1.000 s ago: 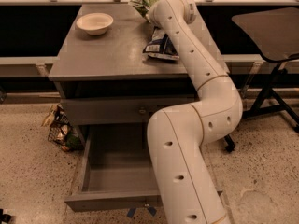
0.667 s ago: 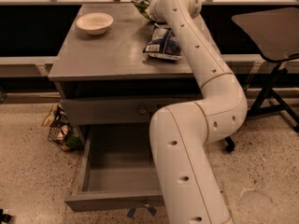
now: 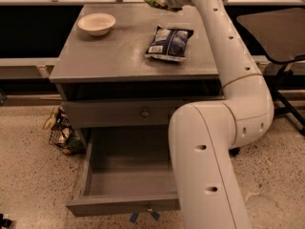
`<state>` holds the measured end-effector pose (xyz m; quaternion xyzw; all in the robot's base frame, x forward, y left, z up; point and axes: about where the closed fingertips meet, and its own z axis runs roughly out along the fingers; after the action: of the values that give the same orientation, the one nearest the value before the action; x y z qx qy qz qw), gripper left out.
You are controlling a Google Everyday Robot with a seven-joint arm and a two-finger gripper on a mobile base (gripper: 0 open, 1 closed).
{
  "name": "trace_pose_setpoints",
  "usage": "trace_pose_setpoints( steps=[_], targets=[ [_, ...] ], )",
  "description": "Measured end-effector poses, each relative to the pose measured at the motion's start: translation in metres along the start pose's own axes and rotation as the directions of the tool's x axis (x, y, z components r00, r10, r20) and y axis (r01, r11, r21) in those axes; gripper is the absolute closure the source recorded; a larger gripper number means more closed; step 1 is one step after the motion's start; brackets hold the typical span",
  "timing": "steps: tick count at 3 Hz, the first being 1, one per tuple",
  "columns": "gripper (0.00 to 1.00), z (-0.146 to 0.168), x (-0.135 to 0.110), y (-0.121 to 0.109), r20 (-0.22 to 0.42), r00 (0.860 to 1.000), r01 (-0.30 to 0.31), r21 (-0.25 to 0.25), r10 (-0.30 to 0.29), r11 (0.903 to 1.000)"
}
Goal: Place green jalapeno chip bag into middle drawer
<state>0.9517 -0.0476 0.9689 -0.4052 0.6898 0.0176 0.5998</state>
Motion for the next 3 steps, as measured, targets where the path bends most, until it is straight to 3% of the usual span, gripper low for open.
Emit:
trace_pose_setpoints(
  steps=[1, 2, 3],
  targets=[
    [1.00, -0.032, -0.019, 0.010, 0.044, 0.999, -0.014, -0.096, 0.018, 0.9953],
    [1.00, -0.062, -0.033, 0.035, 0.081, 0.996, -0.004, -0.230, 0.024, 0.9732],
    [1.00, -0.089, -0.040, 0.050, 0.133, 0.991, 0.068, -0.306, -0.029, 0.9497]
  ],
)
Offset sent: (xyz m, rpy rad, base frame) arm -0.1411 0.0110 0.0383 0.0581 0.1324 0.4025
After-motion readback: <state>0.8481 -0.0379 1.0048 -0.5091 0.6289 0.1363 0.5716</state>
